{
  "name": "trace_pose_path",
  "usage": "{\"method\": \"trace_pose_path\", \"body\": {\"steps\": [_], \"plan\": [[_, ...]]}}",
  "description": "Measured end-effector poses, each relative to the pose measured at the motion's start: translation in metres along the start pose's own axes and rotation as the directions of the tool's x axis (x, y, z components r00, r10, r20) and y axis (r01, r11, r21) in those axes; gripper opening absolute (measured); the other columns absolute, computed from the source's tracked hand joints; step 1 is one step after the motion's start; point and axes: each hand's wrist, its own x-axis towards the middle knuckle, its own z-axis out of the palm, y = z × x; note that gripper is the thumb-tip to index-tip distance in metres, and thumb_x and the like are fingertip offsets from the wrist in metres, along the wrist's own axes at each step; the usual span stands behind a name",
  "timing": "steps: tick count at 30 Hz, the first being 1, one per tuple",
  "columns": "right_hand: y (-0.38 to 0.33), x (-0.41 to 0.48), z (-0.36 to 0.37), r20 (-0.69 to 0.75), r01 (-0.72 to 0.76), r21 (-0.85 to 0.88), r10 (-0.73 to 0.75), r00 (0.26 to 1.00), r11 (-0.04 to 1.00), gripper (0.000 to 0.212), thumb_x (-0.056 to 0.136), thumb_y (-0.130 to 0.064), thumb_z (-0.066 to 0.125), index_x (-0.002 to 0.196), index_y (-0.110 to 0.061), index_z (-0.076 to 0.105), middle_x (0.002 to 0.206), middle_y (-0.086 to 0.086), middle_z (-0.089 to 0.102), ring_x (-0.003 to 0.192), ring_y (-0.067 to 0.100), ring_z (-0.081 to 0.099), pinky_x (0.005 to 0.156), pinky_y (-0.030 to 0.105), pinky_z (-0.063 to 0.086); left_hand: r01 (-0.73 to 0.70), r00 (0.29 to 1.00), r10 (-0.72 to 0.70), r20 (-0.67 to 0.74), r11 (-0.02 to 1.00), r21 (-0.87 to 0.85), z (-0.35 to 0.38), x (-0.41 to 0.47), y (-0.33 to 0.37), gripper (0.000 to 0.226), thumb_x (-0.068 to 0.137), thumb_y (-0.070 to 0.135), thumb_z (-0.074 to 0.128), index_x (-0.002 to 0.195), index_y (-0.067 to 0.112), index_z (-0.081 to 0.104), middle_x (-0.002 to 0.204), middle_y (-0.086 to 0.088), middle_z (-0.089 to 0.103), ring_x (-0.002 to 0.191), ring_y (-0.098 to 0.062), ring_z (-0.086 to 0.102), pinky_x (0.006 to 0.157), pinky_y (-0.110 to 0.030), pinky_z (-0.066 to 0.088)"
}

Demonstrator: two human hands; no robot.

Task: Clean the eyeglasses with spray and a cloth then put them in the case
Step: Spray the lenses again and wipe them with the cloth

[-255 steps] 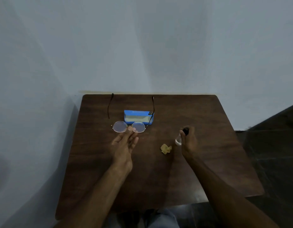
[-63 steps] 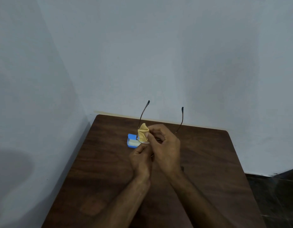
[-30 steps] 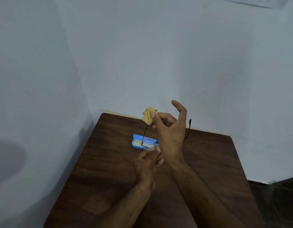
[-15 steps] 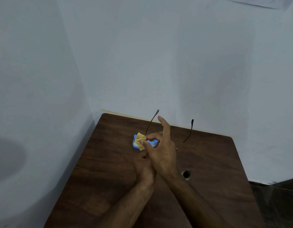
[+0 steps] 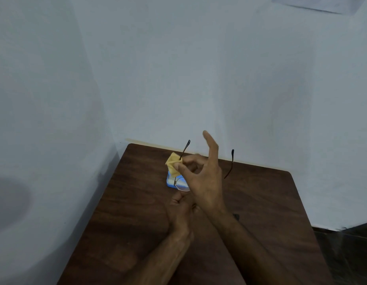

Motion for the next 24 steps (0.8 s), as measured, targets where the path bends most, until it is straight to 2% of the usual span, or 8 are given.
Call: {"method": "trace_pose_path", "body": {"steps": [2, 8, 12, 14, 16, 18, 21, 24], "plan": [[-0.002, 0.009, -0.003, -0.064, -0.014, 0.033, 0.016, 0.998, 0.999, 0.107, 0.083, -0.011, 0.089, 0.164, -0.030, 0.022, 0.087, -0.006, 0.079, 0.085, 0.013, 0.077, 0.090, 0.032, 0.063, 0.001, 1.000, -0.001, -0.012, 1.000, 0.026, 0.001, -0.005, 0.006, 0.017, 0.096, -0.008, 0.064, 0.084, 0.001, 0.072, 0.066, -0.004, 0.071, 0.058, -0.013, 0.066, 0.053, -0.022, 0.054], [-0.006, 0.025, -0.007, -0.158, -0.108, 0.135, 0.129, 0.979, 0.985, 0.093, 0.090, -0.018, 0.084, 0.161, -0.028, 0.023, 0.088, 0.000, 0.080, 0.087, 0.013, 0.077, 0.097, 0.041, 0.061, 0.081, 0.997, -0.081, -0.011, 0.997, 0.005, 0.003, -0.016, 0.013, 0.004, 0.093, 0.002, 0.074, 0.094, 0.004, 0.078, 0.077, -0.006, 0.080, 0.065, -0.010, 0.076, 0.059, -0.022, 0.061], [0.005, 0.017, -0.007, -0.143, -0.132, 0.086, 0.143, 0.979, 0.988, 0.097, 0.087, -0.017, 0.086, 0.161, -0.030, 0.025, 0.088, -0.003, 0.080, 0.086, 0.012, 0.077, 0.092, 0.032, 0.063, 0.088, 0.995, -0.087, -0.044, 0.996, 0.010, 0.001, -0.016, 0.013, 0.005, 0.093, 0.002, 0.074, 0.090, 0.004, 0.077, 0.076, -0.008, 0.079, 0.065, -0.014, 0.075, 0.059, -0.024, 0.062], [0.013, 0.010, -0.007, -0.124, -0.123, 0.041, 0.128, 0.984, 0.992, 0.100, 0.086, -0.011, 0.087, 0.161, -0.032, 0.025, 0.087, -0.005, 0.079, 0.085, 0.012, 0.077, 0.089, 0.033, 0.064, 0.057, 0.996, -0.055, -0.066, 0.998, 0.033, 0.001, -0.014, 0.013, 0.004, 0.093, -0.002, 0.073, 0.090, -0.002, 0.075, 0.071, -0.009, 0.077, 0.062, -0.017, 0.073, 0.053, -0.023, 0.059], [0.022, 0.002, -0.008, -0.072, -0.098, 0.012, 0.098, 0.993, 0.995, 0.103, 0.085, -0.008, 0.087, 0.162, -0.033, 0.023, 0.086, -0.005, 0.078, 0.085, 0.013, 0.077, 0.088, 0.032, 0.063, 0.006, 0.998, -0.001, -0.061, 0.997, 0.071, 0.002, -0.015, 0.014, 0.007, 0.093, -0.007, 0.069, 0.087, -0.006, 0.073, 0.064, -0.007, 0.073, 0.055, -0.014, 0.068, 0.049, -0.021, 0.054], [0.029, -0.005, -0.010, -0.030, -0.073, -0.059, 0.071, 0.997, 0.996, 0.105, 0.085, -0.012, 0.088, 0.164, -0.033, 0.021, 0.085, -0.008, 0.077, 0.085, 0.010, 0.075, 0.084, 0.022, 0.059, -0.042, 0.998, 0.049, -0.046, 0.991, 0.129, 0.003, -0.014, 0.014, 0.018, 0.092, -0.013, 0.064, 0.078, -0.005, 0.072, 0.059, -0.007, 0.067, 0.053, -0.014, 0.062, 0.048, -0.020, 0.050], [0.036, -0.014, -0.011, 0.030, -0.072, -0.131, 0.076, 0.997, 0.989, 0.108, 0.085, -0.016, 0.088, 0.165, -0.035, 0.018, 0.087, -0.012, 0.077, 0.087, 0.006, 0.074, 0.077, 0.014, 0.054, -0.078, 0.997, 0.081, -0.017, 0.991, 0.110, 0.005, -0.011, 0.013, 0.033, 0.092, -0.015, 0.059, 0.069, 0.004, 0.073, 0.063, -0.011, 0.065, 0.061, -0.024, 0.060, 0.053, -0.025, 0.050], [0.041, -0.018, -0.011, 0.083, -0.080, -0.198, 0.098, 0.992, 0.977, 0.111, 0.085, -0.014, 0.086, 0.166, -0.040, 0.014, 0.089, -0.016, 0.077, 0.088, 0.001, 0.073, 0.076, 0.011, 0.051, -0.062, 0.998, 0.062, 0.001, 0.998, 0.032, 0.008, -0.013, 0.015, 0.027, 0.094, -0.013, 0.058, 0.084, 0.004, 0.077, 0.071, -0.008, 0.076, 0.067, -0.023, 0.073, 0.063, -0.027, 0.059]]}}
